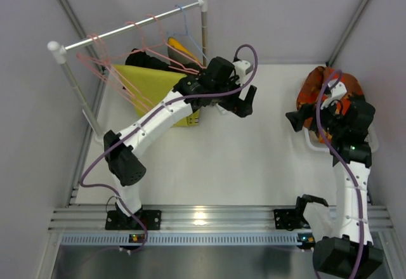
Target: Remove the trousers from the hanger
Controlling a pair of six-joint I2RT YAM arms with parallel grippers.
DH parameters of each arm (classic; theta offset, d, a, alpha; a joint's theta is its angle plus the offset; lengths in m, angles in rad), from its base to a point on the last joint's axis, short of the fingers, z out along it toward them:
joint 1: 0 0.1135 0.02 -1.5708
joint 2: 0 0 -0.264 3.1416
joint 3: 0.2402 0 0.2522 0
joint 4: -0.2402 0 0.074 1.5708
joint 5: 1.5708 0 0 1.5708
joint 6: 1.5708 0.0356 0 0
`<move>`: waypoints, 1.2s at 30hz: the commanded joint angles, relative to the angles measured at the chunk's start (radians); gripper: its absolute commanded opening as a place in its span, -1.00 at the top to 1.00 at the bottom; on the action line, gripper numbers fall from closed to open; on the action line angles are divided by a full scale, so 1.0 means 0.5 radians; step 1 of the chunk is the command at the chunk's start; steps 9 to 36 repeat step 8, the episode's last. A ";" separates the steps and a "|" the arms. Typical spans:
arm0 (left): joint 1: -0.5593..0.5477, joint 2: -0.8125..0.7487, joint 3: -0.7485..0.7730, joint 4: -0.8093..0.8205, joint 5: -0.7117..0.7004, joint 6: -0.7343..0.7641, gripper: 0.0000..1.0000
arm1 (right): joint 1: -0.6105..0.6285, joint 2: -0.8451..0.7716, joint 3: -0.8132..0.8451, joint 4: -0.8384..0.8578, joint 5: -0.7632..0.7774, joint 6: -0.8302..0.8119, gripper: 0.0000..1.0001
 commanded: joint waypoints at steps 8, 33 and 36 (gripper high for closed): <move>-0.028 -0.241 -0.059 0.245 -0.182 0.036 -0.98 | 0.059 -0.031 0.000 0.047 -0.117 0.008 -0.99; -0.028 -0.241 -0.059 0.245 -0.182 0.036 -0.98 | 0.059 -0.031 0.000 0.047 -0.117 0.008 -0.99; -0.028 -0.241 -0.059 0.245 -0.182 0.036 -0.98 | 0.059 -0.031 0.000 0.047 -0.117 0.008 -0.99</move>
